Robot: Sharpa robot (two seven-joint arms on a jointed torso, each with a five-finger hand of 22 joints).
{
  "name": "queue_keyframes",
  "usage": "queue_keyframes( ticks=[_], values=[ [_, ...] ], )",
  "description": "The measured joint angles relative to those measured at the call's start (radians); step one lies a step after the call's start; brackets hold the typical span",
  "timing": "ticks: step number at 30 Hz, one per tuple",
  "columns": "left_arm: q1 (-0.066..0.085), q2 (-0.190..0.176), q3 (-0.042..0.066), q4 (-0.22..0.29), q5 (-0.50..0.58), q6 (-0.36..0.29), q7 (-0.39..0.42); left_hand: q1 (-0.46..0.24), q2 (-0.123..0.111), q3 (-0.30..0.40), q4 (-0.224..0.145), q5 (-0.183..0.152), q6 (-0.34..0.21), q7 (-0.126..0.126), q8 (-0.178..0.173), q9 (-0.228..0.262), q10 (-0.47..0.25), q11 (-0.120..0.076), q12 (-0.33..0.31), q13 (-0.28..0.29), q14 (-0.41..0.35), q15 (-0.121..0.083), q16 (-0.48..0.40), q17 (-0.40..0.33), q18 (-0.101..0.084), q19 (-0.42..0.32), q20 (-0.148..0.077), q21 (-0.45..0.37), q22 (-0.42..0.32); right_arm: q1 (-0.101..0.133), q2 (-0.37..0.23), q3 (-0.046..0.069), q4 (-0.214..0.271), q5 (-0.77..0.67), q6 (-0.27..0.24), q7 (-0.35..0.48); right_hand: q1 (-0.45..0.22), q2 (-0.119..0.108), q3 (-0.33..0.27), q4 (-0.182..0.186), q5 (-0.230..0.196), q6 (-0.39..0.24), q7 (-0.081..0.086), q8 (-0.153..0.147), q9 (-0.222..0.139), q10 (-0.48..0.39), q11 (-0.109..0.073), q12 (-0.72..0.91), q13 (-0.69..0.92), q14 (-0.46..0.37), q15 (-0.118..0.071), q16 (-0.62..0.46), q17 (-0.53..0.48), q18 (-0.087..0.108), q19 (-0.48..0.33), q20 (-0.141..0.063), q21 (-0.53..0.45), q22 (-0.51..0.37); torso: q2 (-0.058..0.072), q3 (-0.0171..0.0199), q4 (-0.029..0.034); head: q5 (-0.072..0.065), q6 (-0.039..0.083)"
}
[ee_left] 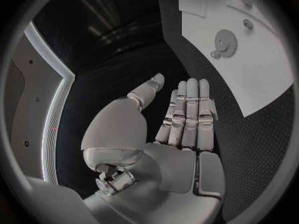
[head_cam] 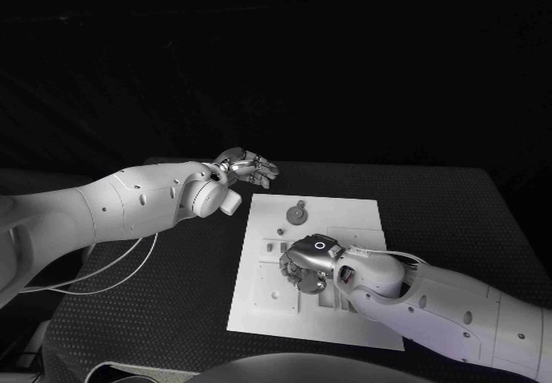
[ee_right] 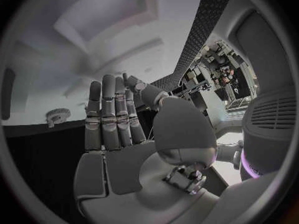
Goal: Assemble the parts on the task board
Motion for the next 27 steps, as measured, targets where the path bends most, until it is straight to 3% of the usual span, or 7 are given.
queue_keyframes(
  ticks=[27],
  values=[
    [0.0,-0.001,0.0,-0.001,0.0,0.008,-0.003,0.0,0.0,-0.003,0.003,0.0,0.0,0.0,0.0,-0.001,0.0,0.0,0.0,-0.001,0.0,0.0,-0.004,0.003,0.0,0.0,0.0,0.0,-0.003,0.0,-0.002,0.0,-0.001,0.0,0.017,0.001,0.0,0.0,-0.001,-0.001,0.0,0.0,-0.003,-0.002,0.005,0.0,0.0,0.0,0.003,0.0,0.0,0.0,0.001,0.0,0.0,0.0,0.0,0.002,0.0,0.0004,-0.0007,-0.001,-0.004]
  ],
)
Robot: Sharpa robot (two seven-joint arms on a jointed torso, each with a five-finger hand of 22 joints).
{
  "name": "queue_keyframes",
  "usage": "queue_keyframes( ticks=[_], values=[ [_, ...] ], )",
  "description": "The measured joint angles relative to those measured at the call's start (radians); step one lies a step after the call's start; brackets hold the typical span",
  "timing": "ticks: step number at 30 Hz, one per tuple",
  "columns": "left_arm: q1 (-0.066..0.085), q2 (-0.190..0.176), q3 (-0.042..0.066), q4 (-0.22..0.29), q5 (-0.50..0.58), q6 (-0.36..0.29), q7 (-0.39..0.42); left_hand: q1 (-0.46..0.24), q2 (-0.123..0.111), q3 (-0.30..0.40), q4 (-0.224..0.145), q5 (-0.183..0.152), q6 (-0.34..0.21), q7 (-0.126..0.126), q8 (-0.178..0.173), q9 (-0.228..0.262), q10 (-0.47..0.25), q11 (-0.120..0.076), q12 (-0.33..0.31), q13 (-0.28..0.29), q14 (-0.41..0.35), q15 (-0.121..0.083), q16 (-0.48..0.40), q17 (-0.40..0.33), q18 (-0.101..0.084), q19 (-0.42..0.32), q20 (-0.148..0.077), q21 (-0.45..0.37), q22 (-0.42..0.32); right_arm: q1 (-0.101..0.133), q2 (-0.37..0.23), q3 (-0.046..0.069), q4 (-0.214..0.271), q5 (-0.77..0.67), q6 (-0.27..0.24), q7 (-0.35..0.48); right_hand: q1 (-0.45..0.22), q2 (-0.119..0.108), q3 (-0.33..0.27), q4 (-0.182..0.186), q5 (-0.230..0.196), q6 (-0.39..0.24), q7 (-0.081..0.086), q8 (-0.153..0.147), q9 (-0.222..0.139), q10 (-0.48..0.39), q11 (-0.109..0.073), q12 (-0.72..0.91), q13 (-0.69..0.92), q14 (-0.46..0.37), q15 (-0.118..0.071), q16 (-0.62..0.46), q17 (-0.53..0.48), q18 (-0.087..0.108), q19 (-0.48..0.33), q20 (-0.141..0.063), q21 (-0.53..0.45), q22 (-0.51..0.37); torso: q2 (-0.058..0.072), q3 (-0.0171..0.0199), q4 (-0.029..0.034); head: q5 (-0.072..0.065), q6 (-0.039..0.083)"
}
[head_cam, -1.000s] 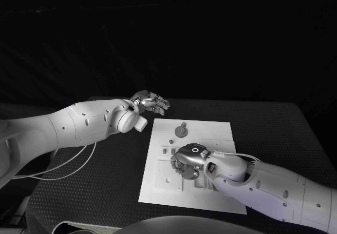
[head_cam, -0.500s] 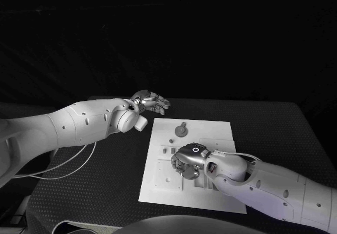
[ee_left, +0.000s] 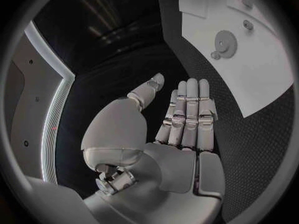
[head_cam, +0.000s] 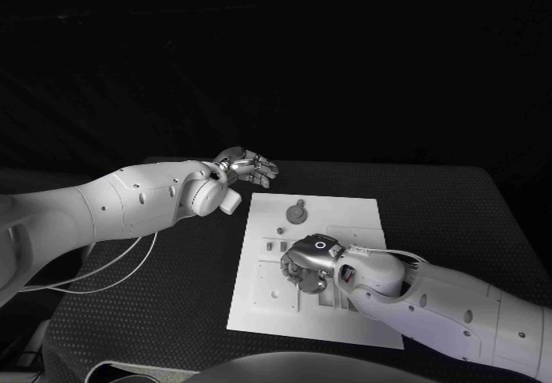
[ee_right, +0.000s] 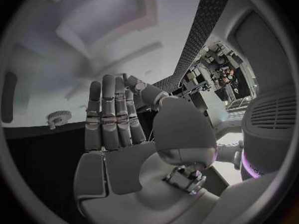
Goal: Assemble the parts on the task board
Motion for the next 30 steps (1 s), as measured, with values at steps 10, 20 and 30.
queue_keyframes(
  ticks=[10,20,30],
  values=[
    [0.002,0.001,0.0,0.002,0.0,0.001,0.0,0.0,0.0,0.0,0.0,0.0,-0.003,-0.003,0.0,0.0,0.0,0.0,0.0,0.0,0.0,0.0,0.0,0.002,0.0,0.0,0.0,0.0,-0.001,0.001,0.021,-0.008,-0.025,-0.001,0.005,0.0,0.0,0.0,0.0,0.0,0.0,0.0,0.0,-0.001,-0.001,0.0,0.0,-0.004,0.001,0.0,0.0,0.0,0.0,0.0,0.0,0.0,-0.004,0.001,0.0,-0.0007,0.0001,-0.003,0.0],
    [0.003,0.001,0.0,0.003,0.0,0.001,-0.001,0.0,0.0,0.0,0.0,0.0,-0.003,-0.003,0.004,-0.001,0.0,0.0,0.0,0.0,0.0,0.0,0.0,0.002,0.0,0.0,0.0,0.0,-0.002,0.006,0.03,-0.024,-0.033,-0.002,0.007,0.0,0.0,0.0,0.0,0.0,0.0,0.0,0.0,0.0,0.001,0.0,0.0,-0.002,0.004,0.002,0.002,0.0,0.001,0.0,0.0,0.0,-0.004,0.001,0.0,-0.0006,0.0011,-0.003,-0.004],
    [0.004,0.0,0.0,0.004,0.0,0.002,-0.002,0.0,0.0,0.0,0.0,0.0,-0.006,0.001,0.003,-0.001,0.0,0.0,0.0,0.0,0.0,0.0,0.0,0.004,0.0,0.0,0.0,0.0,-0.003,0.006,0.028,-0.027,-0.035,0.009,-0.002,0.002,-0.024,-0.024,-0.008,0.008,0.0,-0.059,0.03,-0.035,-0.001,-0.027,0.017,-0.027,0.005,-0.006,0.009,-0.008,0.001,0.0,0.0,0.0,-0.016,0.009,0.0,0.0002,0.0001,-0.001,-0.007]
  ],
)
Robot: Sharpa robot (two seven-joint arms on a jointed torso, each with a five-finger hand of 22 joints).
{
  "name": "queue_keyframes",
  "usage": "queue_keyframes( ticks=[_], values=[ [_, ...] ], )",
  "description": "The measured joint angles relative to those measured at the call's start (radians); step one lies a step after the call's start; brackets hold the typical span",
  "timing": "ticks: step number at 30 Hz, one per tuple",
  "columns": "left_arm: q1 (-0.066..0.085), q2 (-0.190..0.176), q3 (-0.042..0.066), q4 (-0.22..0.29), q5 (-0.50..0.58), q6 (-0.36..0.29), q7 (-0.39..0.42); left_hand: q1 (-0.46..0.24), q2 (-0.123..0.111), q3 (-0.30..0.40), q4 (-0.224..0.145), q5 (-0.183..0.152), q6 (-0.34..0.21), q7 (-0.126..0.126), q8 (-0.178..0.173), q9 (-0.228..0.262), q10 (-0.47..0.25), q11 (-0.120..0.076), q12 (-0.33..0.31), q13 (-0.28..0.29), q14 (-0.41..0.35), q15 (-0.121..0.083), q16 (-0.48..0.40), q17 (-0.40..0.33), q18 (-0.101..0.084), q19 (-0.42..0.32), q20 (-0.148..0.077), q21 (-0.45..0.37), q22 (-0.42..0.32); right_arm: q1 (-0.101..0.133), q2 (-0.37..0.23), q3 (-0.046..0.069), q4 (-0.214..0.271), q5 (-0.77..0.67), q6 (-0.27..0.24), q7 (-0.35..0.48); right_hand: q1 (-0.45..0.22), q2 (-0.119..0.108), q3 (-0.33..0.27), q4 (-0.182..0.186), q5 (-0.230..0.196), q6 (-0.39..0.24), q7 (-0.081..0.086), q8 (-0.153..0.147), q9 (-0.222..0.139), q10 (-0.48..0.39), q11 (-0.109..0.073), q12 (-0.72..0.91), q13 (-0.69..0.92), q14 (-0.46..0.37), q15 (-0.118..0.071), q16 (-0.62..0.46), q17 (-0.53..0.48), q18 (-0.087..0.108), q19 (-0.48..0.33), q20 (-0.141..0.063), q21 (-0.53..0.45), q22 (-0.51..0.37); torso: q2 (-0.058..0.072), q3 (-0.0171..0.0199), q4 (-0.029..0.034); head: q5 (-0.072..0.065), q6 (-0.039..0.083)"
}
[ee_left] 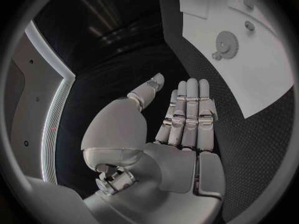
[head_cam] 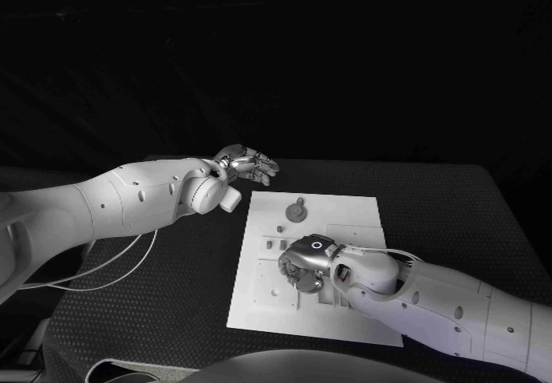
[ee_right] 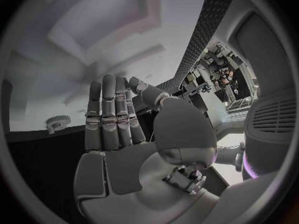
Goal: Assemble the parts on the task board
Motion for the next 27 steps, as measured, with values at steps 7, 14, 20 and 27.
queue_keyframes(
  ticks=[7,14,20,27],
  values=[
    [0.0,-0.001,0.0,0.0,0.0,0.0,-0.001,0.0,0.0,0.0,0.0,0.0,0.0,0.0,0.0,-0.001,-0.004,0.004,0.0,-0.001,0.0,0.0,-0.004,0.001,0.0,-0.004,0.004,0.0,-0.001,-0.002,-0.017,-0.003,0.008,0.023,-0.021,0.005,-0.04,-0.067,-0.044,0.002,0.0,-0.092,0.039,-0.055,-0.035,-0.048,-0.02,-0.036,0.0,-0.011,0.022,-0.006,0.006,0.0,-0.004,0.004,-0.006,0.017,0.0,0.0006,-0.0007,0.0,0.002],
    [0.0,-0.004,0.0,0.0,0.0,0.001,-0.002,0.0,0.0,0.0,0.0,0.0,0.0,0.0,0.0,-0.001,-0.004,0.004,0.0,-0.001,0.0,0.0,-0.004,0.002,0.0,-0.004,0.004,0.0,-0.001,0.006,-0.049,-0.007,0.035,0.034,-0.042,0.004,-0.036,-0.086,-0.057,0.002,0.0,-0.115,0.034,-0.061,-0.041,-0.161,0.068,-0.109,-0.062,-0.027,0.038,-0.007,0.009,0.0,-0.007,0.007,-0.01,0.03,0.0,0.0006,-0.0008,-0.003,0.006],
    [0.0,-0.007,0.0,0.0,0.0,0.002,-0.003,0.0,0.0,0.0,0.0,0.0,-0.003,0.004,0.0,-0.001,-0.004,0.004,0.0,-0.001,0.0,0.0,-0.004,0.002,0.0,-0.004,0.004,0.0,-0.002,0.04,-0.107,0.008,0.089,0.045,-0.059,-0.004,-0.033,-0.089,-0.06,0.005,0.0,-0.115,0.034,-0.061,-0.041,-0.161,0.067,-0.101,-0.062,-0.027,0.038,-0.007,0.014,0.0,-0.007,0.007,-0.01,0.038,0.0,0.0006,-0.0011,-0.008,0.015],
    [0.0,-0.013,0.0,0.004,0.0,0.002,-0.003,0.0,0.0,0.0,0.0,0.0,-0.007,0.001,0.0,-0.002,-0.004,0.004,0.0,-0.001,0.0,0.0,-0.004,0.003,0.0,-0.004,0.004,0.0,-0.002,0.094,-0.21,0.083,0.149,0.08,-0.081,-0.013,-0.024,-0.092,-0.06,0.005,0.0,-0.113,0.035,-0.057,-0.041,-0.116,0.044,-0.072,-0.055,-0.008,0.026,0.002,0.023,0.0,0.005,-0.003,-0.007,0.043,-0.001,0.0002,-0.0019,-0.028,0.035]
  ],
)
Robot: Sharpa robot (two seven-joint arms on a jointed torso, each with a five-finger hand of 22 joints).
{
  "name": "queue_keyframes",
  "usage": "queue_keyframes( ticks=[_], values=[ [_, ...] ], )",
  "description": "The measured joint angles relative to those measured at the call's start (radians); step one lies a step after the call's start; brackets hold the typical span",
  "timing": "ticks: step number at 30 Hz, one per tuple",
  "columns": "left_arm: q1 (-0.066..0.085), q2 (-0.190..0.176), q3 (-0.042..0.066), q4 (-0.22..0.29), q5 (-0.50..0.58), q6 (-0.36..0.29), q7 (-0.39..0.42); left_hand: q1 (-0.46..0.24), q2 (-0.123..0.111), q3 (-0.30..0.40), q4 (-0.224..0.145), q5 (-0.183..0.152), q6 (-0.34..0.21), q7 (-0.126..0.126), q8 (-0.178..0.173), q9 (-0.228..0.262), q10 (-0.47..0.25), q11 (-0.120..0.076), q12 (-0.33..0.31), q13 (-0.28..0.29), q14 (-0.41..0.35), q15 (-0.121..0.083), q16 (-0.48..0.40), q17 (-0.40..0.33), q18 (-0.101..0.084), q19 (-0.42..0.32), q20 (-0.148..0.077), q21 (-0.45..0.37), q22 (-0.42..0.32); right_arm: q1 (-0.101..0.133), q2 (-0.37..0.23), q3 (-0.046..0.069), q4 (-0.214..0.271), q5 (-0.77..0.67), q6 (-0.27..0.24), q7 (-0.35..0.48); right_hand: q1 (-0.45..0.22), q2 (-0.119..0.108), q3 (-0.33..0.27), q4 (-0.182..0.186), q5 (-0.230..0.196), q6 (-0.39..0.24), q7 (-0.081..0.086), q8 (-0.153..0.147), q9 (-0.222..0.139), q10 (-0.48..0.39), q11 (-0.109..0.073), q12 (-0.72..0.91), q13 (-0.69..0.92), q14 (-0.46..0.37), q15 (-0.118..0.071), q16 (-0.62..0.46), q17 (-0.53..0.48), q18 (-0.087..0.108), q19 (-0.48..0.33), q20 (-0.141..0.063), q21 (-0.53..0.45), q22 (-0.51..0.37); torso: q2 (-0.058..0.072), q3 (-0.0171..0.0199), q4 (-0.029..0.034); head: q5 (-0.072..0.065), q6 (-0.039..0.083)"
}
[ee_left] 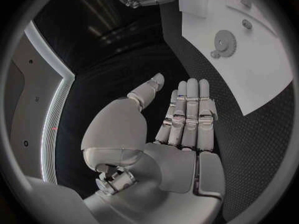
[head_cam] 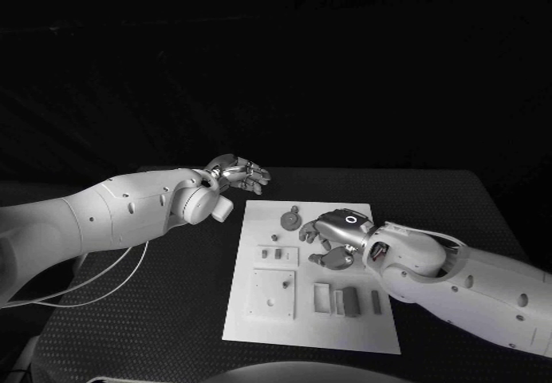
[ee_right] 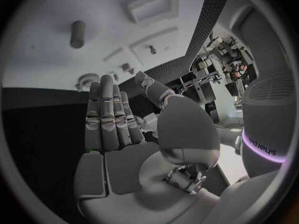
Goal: Assemble the parts on the task board
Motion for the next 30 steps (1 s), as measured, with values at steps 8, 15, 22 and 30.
queue_keyframes(
  ticks=[8,15,22,30],
  values=[
    [0.0,-0.001,-0.001,-0.002,0.0,0.001,0.003,0.0,0.0,0.0,0.0,0.0,0.0,0.0,0.001,0.0,0.0,0.0,0.0,0.0,0.0,0.0,0.0,0.003,0.0,0.0,0.0,0.0,-0.001,0.058,-0.094,0.032,-0.017,0.072,-0.009,-0.017,0.006,-0.002,-0.015,0.007,0.0,0.012,0.01,0.008,0.0,0.054,-0.026,0.034,0.028,0.025,-0.017,0.05,0.026,0.0,0.04,-0.014,0.03,0.0,-0.002,-0.0005,-0.0021,-0.015,0.02],
    [0.0,-0.001,-0.001,-0.003,0.001,0.001,0.003,0.0,0.0,0.0,0.0,0.0,0.0,0.0,0.004,0.0,0.0,0.0,0.0,0.0,0.0,0.0,0.0,0.004,0.0,0.0,0.0,0.0,-0.001,0.057,-0.105,0.031,-0.038,0.074,0.039,-0.04,0.013,-0.008,-0.015,0.007,0.0,0.029,-0.001,0.014,0.001,0.055,-0.027,0.034,0.04,0.028,-0.021,0.063,0.032,0.0,0.044,-0.017,0.035,0.0,0.0,0.0021,-0.0011,-0.019,0.028],
    [0.0,0.0,-0.002,-0.004,0.001,0.002,0.004,0.0,0.0,0.0,0.0,0.0,0.0,0.0,0.004,0.0,0.0,0.0,0.0,0.0,0.0,0.0,0.0,0.005,0.0,0.0,0.0,0.0,-0.001,0.058,-0.08,0.006,-0.067,0.036,0.078,-0.054,0.006,-0.023,-0.018,0.01,0.0,0.027,-0.008,0.014,0.001,0.039,-0.018,0.029,0.044,0.017,-0.017,0.064,0.033,0.0,0.042,-0.014,0.035,0.0,0.001,0.0022,-0.001,-0.023,0.028],
    [0.0,0.0,-0.002,-0.005,0.002,0.003,0.004,0.0,0.0,0.0,0.0,0.0,0.0,0.0,0.004,0.0,0.0,0.0,0.0,0.0,0.0,0.0,0.0,0.006,0.0,0.0,0.0,0.0,-0.002,0.027,-0.052,-0.021,-0.08,-0.001,0.12,-0.058,0.002,-0.035,-0.017,0.017,0.0,0.015,-0.021,0.014,0.0,0.012,-0.009,0.014,0.044,0.006,-0.007,0.068,0.033,0.0,0.032,-0.013,0.038,0.0,0.002,0.0022,0.0019,-0.021,0.023]
  ],
)
